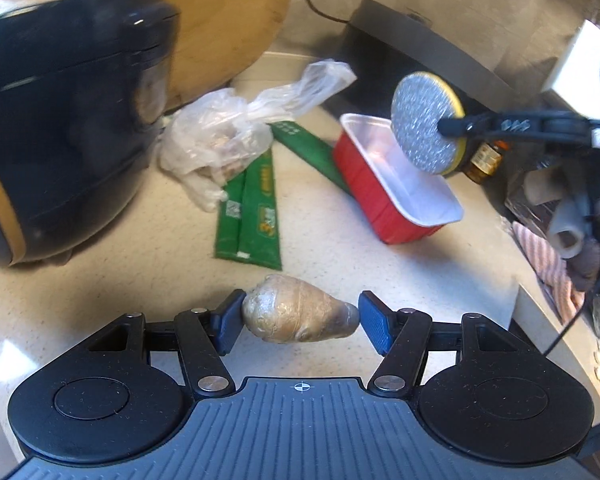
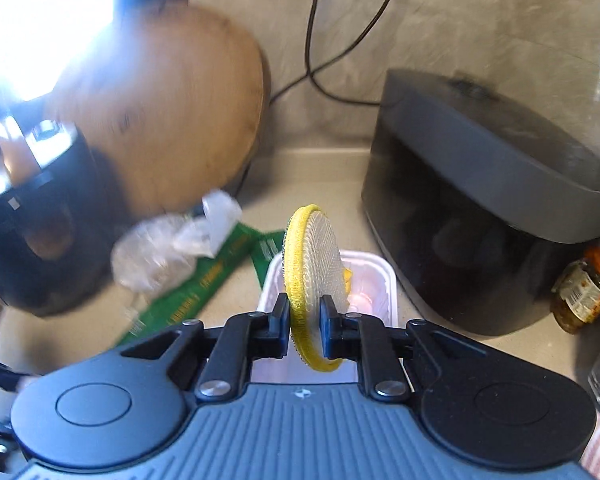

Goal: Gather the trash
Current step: 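Grasp the yellow-rimmed round pad in the red tray with the right gripper while the left holds ginger, then carry the ginger and the yellow pad over the green bin with both grippers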

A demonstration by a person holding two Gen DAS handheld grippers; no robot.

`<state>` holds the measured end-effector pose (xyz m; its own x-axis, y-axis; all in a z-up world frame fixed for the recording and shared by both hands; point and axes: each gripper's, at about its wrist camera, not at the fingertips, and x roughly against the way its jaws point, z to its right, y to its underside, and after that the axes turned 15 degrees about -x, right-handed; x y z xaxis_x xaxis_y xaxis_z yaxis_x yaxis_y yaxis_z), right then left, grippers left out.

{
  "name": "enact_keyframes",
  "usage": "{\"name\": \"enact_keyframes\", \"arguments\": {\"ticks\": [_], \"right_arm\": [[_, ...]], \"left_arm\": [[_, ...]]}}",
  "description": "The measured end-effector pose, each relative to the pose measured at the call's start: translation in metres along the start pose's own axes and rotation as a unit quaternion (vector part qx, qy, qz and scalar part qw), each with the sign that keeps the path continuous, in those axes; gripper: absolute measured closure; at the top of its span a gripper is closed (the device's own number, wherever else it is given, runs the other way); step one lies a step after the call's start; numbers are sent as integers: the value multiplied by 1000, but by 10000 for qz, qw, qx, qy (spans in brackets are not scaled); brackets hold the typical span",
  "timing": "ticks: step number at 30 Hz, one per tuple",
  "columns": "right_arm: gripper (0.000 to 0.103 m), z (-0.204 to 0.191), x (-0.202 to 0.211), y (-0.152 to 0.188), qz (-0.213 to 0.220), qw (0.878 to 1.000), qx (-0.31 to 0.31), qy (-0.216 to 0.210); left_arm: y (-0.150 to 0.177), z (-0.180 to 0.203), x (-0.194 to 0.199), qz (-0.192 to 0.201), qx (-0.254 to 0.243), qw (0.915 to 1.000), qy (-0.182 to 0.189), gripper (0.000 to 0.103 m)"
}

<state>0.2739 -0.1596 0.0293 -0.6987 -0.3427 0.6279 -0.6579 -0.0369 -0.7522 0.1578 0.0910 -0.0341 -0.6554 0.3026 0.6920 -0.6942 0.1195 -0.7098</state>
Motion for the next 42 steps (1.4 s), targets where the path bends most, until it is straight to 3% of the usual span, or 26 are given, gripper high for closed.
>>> {"name": "enact_keyframes", "arguments": {"ticks": [6, 11, 15, 19, 26, 29, 32, 36, 42], "right_arm": [[88, -4, 54, 13, 261, 9993, -285, 4], [88, 4, 99, 44, 389, 9969, -646, 242], [88, 25, 132, 79, 385, 9912, -1030, 737], [88, 55, 159, 121, 282, 9785, -1545, 1339], [88, 117, 193, 207, 17, 9375, -2782, 2093], [88, 146, 196, 249, -171, 9139, -3323, 2325], [88, 174, 192, 293, -416, 8871, -3898, 2437], [88, 204, 175, 351, -756, 8499, -4581, 2492], [88, 231, 155, 413, -989, 7991, -5424, 2396]], "left_arm": [[-17, 18, -2, 118, -478, 9982, 339, 36], [-31, 56, -10, 119, -1075, 9905, 846, 36], [-34, 104, -25, -39, -1616, 9763, 1440, 36], [-24, 160, -41, -309, -2201, 9526, 2078, 35], [17, 256, -81, -1118, -3033, 8988, 2962, 35], [46, 291, -114, -1691, -3235, 8734, 3224, 36], [82, 316, -153, -2342, -3326, 8541, 3240, 36], [132, 330, -206, -3195, -3282, 8392, 2932, 36], [178, 336, -269, -3944, -2997, 8313, 2522, 36]]}}
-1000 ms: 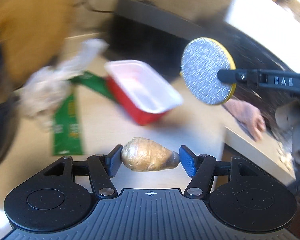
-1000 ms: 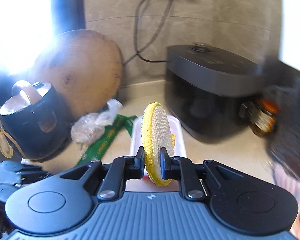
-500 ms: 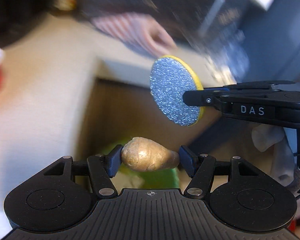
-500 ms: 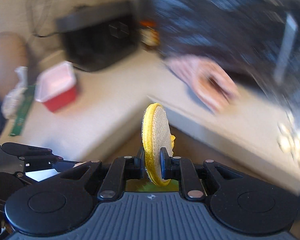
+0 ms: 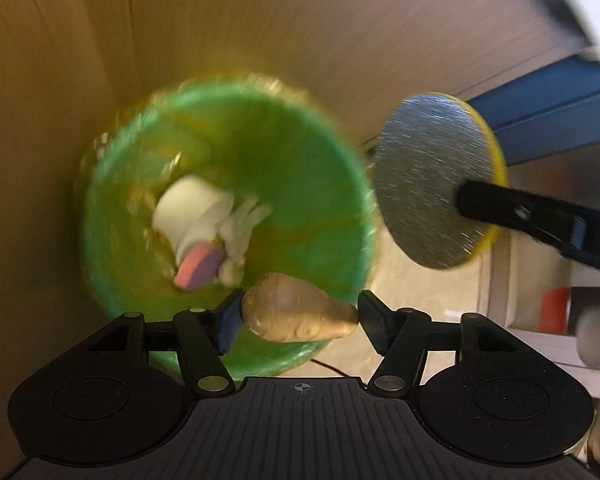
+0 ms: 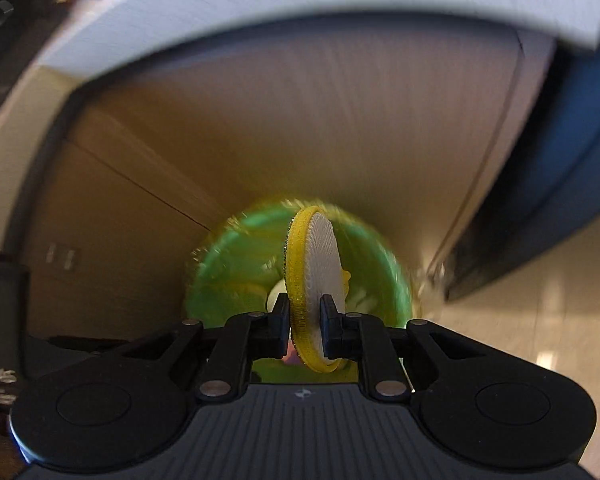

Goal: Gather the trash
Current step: 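Carry the ginger and the yellow pad over the green bin with both grippers, then open the left gripper over the bin while the right gripper releases the yellow pad, then move both grippers back toward the green packet and the clear plastic bag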

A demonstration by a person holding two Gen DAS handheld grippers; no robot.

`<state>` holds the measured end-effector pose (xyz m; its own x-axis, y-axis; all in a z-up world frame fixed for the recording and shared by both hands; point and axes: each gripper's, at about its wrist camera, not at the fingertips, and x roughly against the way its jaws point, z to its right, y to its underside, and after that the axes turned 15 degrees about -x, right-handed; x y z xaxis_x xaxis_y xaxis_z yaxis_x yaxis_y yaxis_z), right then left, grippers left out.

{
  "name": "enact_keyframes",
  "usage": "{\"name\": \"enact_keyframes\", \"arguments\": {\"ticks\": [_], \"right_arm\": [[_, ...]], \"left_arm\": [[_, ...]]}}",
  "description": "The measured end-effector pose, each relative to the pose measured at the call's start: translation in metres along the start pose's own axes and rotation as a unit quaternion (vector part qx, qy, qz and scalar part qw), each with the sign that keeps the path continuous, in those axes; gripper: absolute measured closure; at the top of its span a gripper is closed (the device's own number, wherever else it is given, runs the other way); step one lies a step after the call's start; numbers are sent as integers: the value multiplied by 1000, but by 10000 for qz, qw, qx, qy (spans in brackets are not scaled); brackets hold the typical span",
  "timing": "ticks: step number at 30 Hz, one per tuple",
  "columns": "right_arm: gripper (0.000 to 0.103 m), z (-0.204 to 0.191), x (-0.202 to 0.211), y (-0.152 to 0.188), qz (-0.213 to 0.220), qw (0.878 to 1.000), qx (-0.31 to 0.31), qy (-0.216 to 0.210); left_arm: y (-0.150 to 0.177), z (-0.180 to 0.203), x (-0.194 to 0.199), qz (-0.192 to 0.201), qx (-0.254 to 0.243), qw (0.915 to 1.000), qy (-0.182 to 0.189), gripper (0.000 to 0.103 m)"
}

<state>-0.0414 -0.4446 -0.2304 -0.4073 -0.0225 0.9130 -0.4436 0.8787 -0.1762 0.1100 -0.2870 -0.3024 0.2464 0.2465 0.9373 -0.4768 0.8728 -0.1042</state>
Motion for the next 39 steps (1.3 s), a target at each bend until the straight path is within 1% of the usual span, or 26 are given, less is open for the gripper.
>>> {"name": "enact_keyframes", "arguments": {"ticks": [2, 5, 9, 12, 15, 16, 18, 19, 21, 23, 26, 28, 30, 33, 35, 37, 38, 39], "right_arm": [[88, 8, -12, 2, -104, 9999, -99, 62], [88, 13, -29, 5, -320, 9993, -173, 121], [88, 19, -58, 11, -750, 9965, -330, 139], [87, 20, -75, 14, -993, 9942, -402, 112], [81, 14, -86, 14, -1117, 9928, -422, 107], [77, 11, -87, 14, -1119, 9928, -414, 134], [64, 6, -88, 10, -1059, 9935, -356, 210], [62, 1, -85, 9, -999, 9941, -325, 259], [62, -9, -77, 4, -861, 9957, -220, 268], [62, -20, -65, 0, -655, 9974, -113, 293], [62, -43, -39, -7, -210, 9992, 180, 296], [58, -63, -19, -11, 129, 9988, 409, 232], [54, -85, 2, -14, 448, 9970, 624, 77], [49, -122, 33, -16, 910, 9907, 982, -235], [47, -148, 50, -14, 1216, 9840, 1232, -418], [47, -174, 65, -10, 1451, 9762, 1515, -552], [45, -187, 73, -5, 1556, 9710, 1697, -647], [40, -199, 80, -1, 1653, 9648, 1904, -751]], "left_arm": [[0, -6, -6, -57, 221, 9997, -20, 39], [-2, -14, 1, 153, 541, 9983, 159, 40], [-4, -18, 23, 482, 607, 9969, 112, 40], [-3, -20, 42, 708, 704, 9949, 121, 40], [1, -23, 62, 958, 763, 9924, 123, 40], [2, -23, 69, 1038, 762, 9916, 125, 40], [5, -24, 87, 1200, 826, 9891, 210, 40], [7, -23, 98, 1311, 883, 9870, 291, 40], [11, -22, 127, 1705, 885, 9802, 482, 40], [17, -18, 162, 2160, 691, 9725, 532, 40], [32, -13, 216, 2775, 428, 9591, 367, 40], [47, -18, 250, 3184, 400, 9470, 112, 40], [67, -26, 282, 3557, 519, 9327, -285, 40], [102, -51, 318, 3993, 1003, 9068, -909, 40], [128, -70, 338, 4210, 1463, 8871, -1197, 40], [157, -90, 350, 4334, 1985, 8674, -1429, 40], [167, -99, 356, 4338, 2194, 8602, -1541, 40], [179, -107, 359, 4298, 2373, 8555, -1645, 40]]}}
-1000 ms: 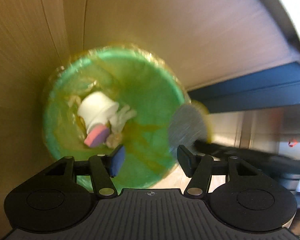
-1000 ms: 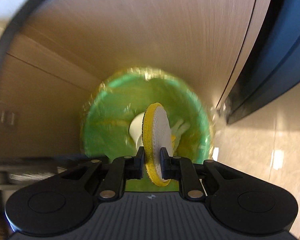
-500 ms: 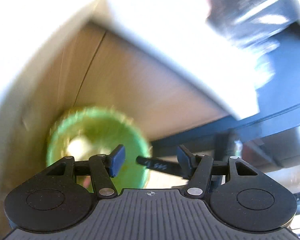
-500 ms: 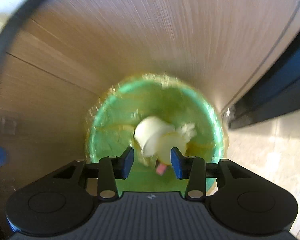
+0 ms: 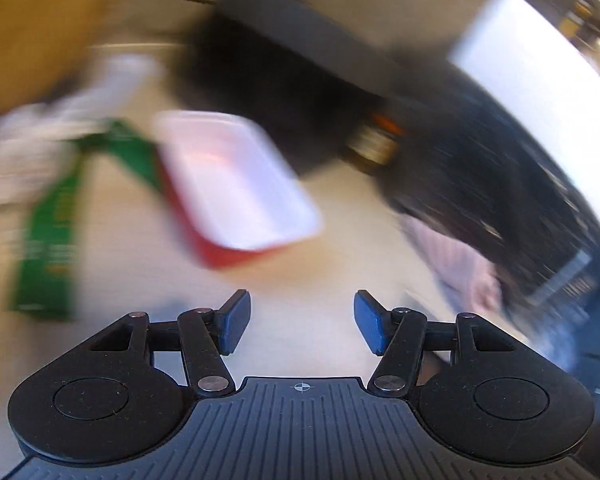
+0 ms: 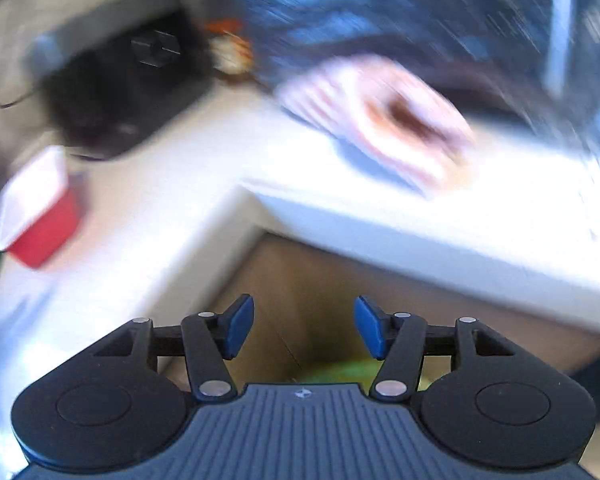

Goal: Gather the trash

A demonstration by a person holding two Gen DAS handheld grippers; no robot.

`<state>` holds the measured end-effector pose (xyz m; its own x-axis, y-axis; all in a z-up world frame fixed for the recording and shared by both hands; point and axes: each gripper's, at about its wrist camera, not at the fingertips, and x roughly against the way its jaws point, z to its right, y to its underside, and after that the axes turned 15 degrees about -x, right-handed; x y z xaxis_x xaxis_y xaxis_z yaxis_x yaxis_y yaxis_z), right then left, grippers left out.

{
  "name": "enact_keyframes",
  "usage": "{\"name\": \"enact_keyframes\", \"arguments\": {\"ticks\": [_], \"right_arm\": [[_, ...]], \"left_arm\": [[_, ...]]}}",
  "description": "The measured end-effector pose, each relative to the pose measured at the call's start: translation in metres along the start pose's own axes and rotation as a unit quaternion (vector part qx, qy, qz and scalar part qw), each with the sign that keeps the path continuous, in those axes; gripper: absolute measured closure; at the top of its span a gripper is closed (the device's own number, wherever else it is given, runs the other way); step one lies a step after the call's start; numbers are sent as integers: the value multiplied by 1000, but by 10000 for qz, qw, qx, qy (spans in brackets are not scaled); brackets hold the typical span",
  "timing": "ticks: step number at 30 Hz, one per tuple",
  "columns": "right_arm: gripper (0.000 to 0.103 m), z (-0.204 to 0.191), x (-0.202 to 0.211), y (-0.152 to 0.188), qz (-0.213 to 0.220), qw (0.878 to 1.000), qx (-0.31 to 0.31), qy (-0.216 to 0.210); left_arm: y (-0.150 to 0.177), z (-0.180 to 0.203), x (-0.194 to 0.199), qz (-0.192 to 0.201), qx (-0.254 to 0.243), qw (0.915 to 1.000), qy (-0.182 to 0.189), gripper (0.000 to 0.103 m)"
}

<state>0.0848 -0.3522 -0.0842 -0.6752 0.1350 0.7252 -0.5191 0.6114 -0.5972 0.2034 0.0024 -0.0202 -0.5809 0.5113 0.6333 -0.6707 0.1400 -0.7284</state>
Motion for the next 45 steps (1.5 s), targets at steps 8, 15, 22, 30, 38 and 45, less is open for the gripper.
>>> {"name": "enact_keyframes", "arguments": {"ticks": [8, 15, 22, 30, 38, 45], "right_arm": [[31, -85, 6, 6, 345, 9883, 1378, -556], [31, -121, -9, 15, 53, 9814, 1619, -1028], [31, -126, -11, 20, 5, 9762, 1890, -1059], [27, -115, -20, 10, -152, 9801, 1671, -1065], [26, -160, -22, 18, -253, 9640, 2082, -1633], [26, -232, -16, 34, -461, 9324, 2606, -2462]], "left_arm": [[13, -63, 26, 58, 297, 9917, -1251, 40], [-1, -110, 0, -17, 308, 9802, -1954, 40], [-9, -110, -52, -438, -120, 9683, -2455, 40], [2, -100, -31, -369, -206, 9706, -2370, 82], [45, -66, 27, -599, 67, 9823, -1773, 82], [77, -58, 73, -727, 225, 9810, -1784, 81]]}}
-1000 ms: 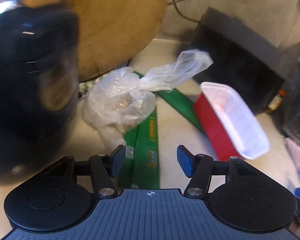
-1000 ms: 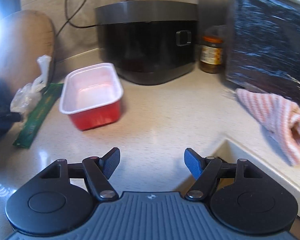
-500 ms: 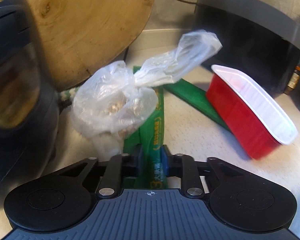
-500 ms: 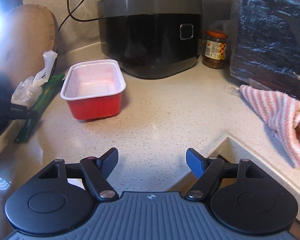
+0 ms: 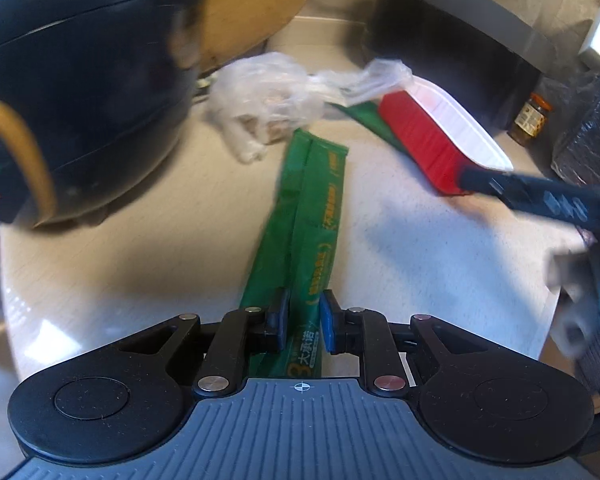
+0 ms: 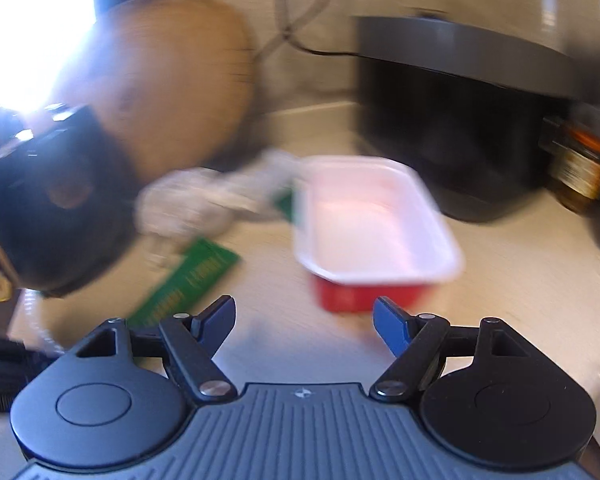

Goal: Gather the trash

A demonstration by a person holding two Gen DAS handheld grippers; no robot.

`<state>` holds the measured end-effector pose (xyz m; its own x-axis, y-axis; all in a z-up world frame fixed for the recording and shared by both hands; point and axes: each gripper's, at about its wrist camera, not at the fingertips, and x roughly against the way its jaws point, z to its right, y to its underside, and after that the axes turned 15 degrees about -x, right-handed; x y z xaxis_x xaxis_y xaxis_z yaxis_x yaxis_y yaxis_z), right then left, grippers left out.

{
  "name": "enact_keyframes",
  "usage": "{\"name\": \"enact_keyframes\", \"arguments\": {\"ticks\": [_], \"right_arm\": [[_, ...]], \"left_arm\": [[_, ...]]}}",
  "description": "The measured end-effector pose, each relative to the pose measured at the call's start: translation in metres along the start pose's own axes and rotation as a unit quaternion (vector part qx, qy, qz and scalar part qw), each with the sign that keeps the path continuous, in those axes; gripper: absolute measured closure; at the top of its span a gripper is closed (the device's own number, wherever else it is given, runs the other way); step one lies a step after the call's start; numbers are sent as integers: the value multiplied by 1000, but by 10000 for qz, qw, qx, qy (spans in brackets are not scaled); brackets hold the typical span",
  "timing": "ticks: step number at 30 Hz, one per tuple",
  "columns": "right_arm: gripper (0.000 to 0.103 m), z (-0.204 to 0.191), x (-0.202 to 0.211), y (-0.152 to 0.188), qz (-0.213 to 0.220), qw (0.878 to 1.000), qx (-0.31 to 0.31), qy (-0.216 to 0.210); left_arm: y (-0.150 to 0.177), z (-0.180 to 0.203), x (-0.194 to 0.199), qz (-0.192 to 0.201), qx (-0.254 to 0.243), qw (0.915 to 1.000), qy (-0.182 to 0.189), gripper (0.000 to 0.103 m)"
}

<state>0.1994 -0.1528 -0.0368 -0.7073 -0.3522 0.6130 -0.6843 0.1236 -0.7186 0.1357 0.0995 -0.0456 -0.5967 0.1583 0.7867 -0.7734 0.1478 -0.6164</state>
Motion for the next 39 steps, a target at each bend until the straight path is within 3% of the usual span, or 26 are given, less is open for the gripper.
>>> {"name": "enact_keyframes", "arguments": {"ticks": [7, 13, 20, 22, 23, 24, 27, 32, 39], "right_arm": [[26, -64, -53, -30, -284, 9952, 561, -743], [26, -95, -123, -47, -604, 9946, 635, -551], [27, -101, -165, -44, -1011, 9931, 383, -459], [42, -100, -164, -42, -1087, 9925, 305, -466], [61, -99, -161, -41, -1136, 9920, 284, -478], [70, -98, -157, -40, -1174, 9915, 242, -509], [84, -93, -132, -39, -1024, 9924, 132, -675], [85, -83, -84, -34, -806, 9931, 25, -857], [85, -57, -22, -17, -516, 9966, -138, -635]], "left_arm": [[31, -19, 34, 232, 356, 9991, 25, 80], [48, -21, 62, 478, 386, 9981, 2, 80], [63, -31, 76, 507, 719, 9960, -178, 80], [66, -32, 81, 502, 756, 9957, -172, 80], [66, -32, 82, 501, 752, 9958, -162, 80], [65, -33, 81, 501, 740, 9959, -148, 80], [62, -35, 77, 508, 676, 9964, -31, 80], [49, -28, 66, 531, 338, 9977, 260, 80], [31, -25, 49, 556, 49, 9977, 390, 80]]}}
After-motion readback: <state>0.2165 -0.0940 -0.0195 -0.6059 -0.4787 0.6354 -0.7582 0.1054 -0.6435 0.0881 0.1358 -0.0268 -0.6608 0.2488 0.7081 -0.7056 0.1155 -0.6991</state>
